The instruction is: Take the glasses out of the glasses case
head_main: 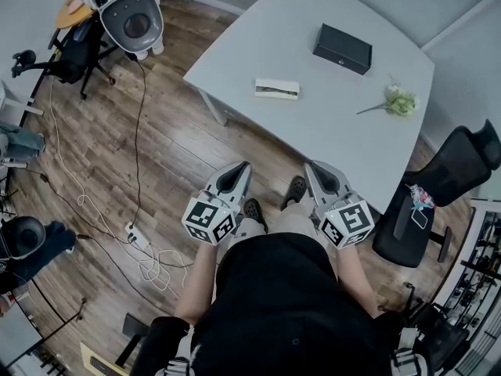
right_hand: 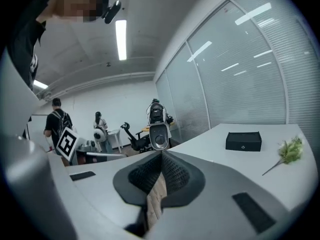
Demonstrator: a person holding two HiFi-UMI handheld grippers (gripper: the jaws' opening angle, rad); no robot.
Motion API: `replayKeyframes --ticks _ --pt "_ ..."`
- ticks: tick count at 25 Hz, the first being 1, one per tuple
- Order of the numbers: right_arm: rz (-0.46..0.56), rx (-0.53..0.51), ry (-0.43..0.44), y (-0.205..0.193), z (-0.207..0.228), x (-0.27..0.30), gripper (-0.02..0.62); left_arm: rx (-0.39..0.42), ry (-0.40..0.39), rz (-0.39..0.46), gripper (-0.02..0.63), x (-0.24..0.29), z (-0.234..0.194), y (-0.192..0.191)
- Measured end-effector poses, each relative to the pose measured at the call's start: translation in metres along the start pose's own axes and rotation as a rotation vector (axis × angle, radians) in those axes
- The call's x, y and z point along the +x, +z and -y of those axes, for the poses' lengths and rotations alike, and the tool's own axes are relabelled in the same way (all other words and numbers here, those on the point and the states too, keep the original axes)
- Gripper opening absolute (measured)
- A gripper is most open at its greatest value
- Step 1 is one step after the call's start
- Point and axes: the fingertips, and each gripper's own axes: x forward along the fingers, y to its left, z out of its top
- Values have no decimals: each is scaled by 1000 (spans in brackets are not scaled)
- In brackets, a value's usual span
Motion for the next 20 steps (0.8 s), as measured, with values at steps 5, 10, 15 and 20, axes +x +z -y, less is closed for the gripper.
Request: replayKeyframes --ticks 5,10,15,20 --pt "20 64 14 5 28 11 17 1 10 -9 31 25 8 4" --pt "20 70 74 16 59 29 17 16 45 -21 31 52 11 13" --pt "23 56 136 36 92 45 17 17 99 -5 31 86 12 33" --pt "11 57 177 43 130 44 17 10 129 -13 31 129 28 35"
